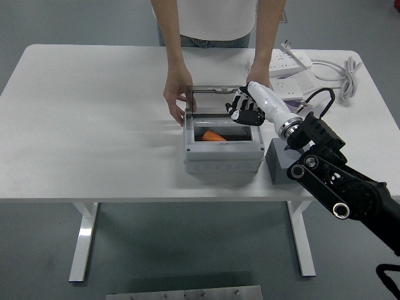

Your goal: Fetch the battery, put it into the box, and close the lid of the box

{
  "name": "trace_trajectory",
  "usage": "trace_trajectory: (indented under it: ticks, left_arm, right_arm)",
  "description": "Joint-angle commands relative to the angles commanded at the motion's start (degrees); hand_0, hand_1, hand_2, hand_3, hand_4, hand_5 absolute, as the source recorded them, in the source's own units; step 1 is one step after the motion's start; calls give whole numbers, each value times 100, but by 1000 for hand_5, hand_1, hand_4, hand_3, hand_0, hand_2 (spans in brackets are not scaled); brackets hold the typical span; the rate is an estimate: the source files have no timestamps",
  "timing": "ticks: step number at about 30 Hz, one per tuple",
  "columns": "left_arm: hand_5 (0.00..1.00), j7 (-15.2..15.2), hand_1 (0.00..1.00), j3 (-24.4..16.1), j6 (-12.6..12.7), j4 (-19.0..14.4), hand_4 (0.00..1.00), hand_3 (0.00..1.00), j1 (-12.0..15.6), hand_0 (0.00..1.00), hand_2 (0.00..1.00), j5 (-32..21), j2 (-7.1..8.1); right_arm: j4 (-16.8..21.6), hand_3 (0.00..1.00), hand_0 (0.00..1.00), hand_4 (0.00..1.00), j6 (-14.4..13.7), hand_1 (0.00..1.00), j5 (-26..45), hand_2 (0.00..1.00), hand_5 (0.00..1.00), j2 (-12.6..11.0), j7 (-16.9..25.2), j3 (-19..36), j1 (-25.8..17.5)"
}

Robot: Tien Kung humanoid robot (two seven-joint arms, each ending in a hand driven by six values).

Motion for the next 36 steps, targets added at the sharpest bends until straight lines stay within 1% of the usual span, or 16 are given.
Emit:
trace_trajectory:
  ticks: [3, 4, 6, 9, 10, 12, 14, 15, 16, 21, 22, 27, 28, 33, 34, 36]
  left_arm:
    - [2, 6, 698, -4, -8, -2, 500, 541, -12, 632, 573, 8, -5]
    - [2, 8, 698, -6, -12, -3, 500, 541, -17, 632, 573, 12, -7]
    - [2, 13, 698, -11, -19, -4, 500, 541, -30, 632, 573, 19, -12]
    - [2, 29, 698, -34, -38, -8, 500, 541, -40, 632, 573, 57, -26]
    - [2, 34, 698, -41, -43, -9, 500, 541, -42, 632, 573, 69, -30]
    - [2, 44, 698, -56, -53, -12, 500, 541, -46, 632, 573, 89, -40]
    - [2, 51, 698, -67, -63, -13, 500, 541, -52, 632, 573, 106, -45]
    - [2, 53, 698, -73, -68, -14, 500, 541, -57, 632, 573, 118, -47]
    - [2, 54, 698, -78, -72, -14, 500, 541, -62, 632, 573, 126, -47]
    - [2, 57, 698, -96, -87, -14, 500, 541, -94, 632, 573, 158, -46]
    - [2, 58, 698, -100, -90, -14, 500, 541, -98, 632, 573, 167, -46]
    - [2, 61, 698, -119, -111, -14, 500, 541, -119, 632, 573, 211, -41]
    - [2, 61, 698, -123, -115, -14, 500, 541, -123, 632, 573, 221, -39]
    - [2, 66, 698, -151, -135, -15, 500, 541, -143, 632, 573, 274, -27]
    - [2, 67, 698, -154, -138, -15, 500, 541, -146, 632, 573, 282, -25]
    - [2, 66, 698, -157, -143, -15, 500, 541, -151, 632, 573, 292, -24]
  right_arm:
    - [71, 330, 15, 352, -66, 172, 37, 247, 81, -12, 74, 167, 107]
    - [68, 330, 20, 342, -94, 171, 54, 243, 55, -6, 101, 203, 132]
    - [55, 330, 20, 342, -190, 171, 101, 243, 55, 19, 186, 293, 192]
    - [22, 330, 20, 342, -407, 171, 213, 243, 55, 76, 366, 405, 276]
    - [8, 332, 29, 376, -469, 179, 248, 244, 44, 94, 424, 430, 298]
    - [-53, 332, 29, 376, -618, 179, 340, 244, 44, 149, 577, 482, 352]
    - [-107, 332, 29, 376, -698, 179, 393, 244, 44, 188, 688, 504, 388]
    - [-147, 332, 29, 376, -713, 179, 405, 244, 44, 211, 736, 508, 407]
    - [-185, 339, 50, 566, -721, 195, 405, 261, 101, 229, 777, 507, 423]
    - [-376, 339, 50, 566, -680, 195, 254, 261, 101, 288, 881, 446, 482]
    - [-407, 370, 118, 640, -664, 238, 212, 315, 218, 295, 886, 433, 488]
    - [-610, 370, 118, 640, -593, 238, 8, 315, 218, 335, 890, 376, 520]
    - [-653, 399, 309, 768, -585, 315, -16, 385, 555, 343, 890, 362, 529]
    - [-906, 399, 309, 768, -596, 315, -51, 385, 555, 403, 931, 266, 576]
    - [-959, 433, 588, 800, -602, 414, -45, 470, 629, 418, 937, 235, 587]
    - [-1044, 433, 588, 800, -620, 414, -26, 470, 629, 447, 948, 169, 604]
